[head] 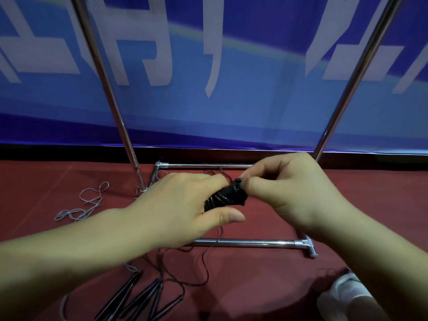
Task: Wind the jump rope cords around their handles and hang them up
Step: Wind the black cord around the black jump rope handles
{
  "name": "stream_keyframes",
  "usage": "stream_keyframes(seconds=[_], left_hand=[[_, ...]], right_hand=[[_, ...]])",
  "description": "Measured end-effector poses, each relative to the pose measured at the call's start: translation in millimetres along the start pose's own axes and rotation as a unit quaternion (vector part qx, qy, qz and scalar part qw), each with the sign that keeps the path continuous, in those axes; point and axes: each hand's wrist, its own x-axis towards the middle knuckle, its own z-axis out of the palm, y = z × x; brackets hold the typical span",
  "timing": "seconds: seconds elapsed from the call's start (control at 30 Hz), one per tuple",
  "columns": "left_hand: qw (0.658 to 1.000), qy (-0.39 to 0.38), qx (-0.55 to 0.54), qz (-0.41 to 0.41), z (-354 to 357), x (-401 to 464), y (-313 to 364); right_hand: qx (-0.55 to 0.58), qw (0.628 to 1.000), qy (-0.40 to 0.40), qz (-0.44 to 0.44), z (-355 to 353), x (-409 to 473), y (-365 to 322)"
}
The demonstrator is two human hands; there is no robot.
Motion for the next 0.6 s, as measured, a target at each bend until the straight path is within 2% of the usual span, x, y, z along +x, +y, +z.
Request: stream_keyframes(seconds=[0.13, 0.27, 0.37, 0.43, 0.5, 0.53, 0.6], left_hand=[[0.993, 0.043, 0.091, 0.059, 1, 4, -3], [0.973, 0.057, 0.183, 0.131, -1, 4, -6], [0.972, 0.074, 0.189, 0.115, -1, 1, -1], [0.988, 0.061, 0.130, 0.050, -3, -2, 9], [0.999, 0.003, 0.018, -0.047, -4, -2, 12], [0.993, -0.044, -0.056, -0.091, -4, -1, 12], [0.952, -0.116, -0.240, -0.152, -6, 2, 11]], right_hand=[[0.030, 0.998, 0.045, -0.016, 1, -4, 2], [0.016, 0.999, 0.034, 0.006, 0, -5, 3], [0.054, 0.997, 0.019, 0.056, -1, -3, 8], [0.135, 0.986, 0.008, 0.096, 0, -2, 8], [0.220, 0.968, -0.022, 0.116, 0, -1, 6], [0.243, 0.962, -0.037, 0.118, 0, -1, 5], [0.260, 0.957, -0.060, 0.114, 0, -1, 5]])
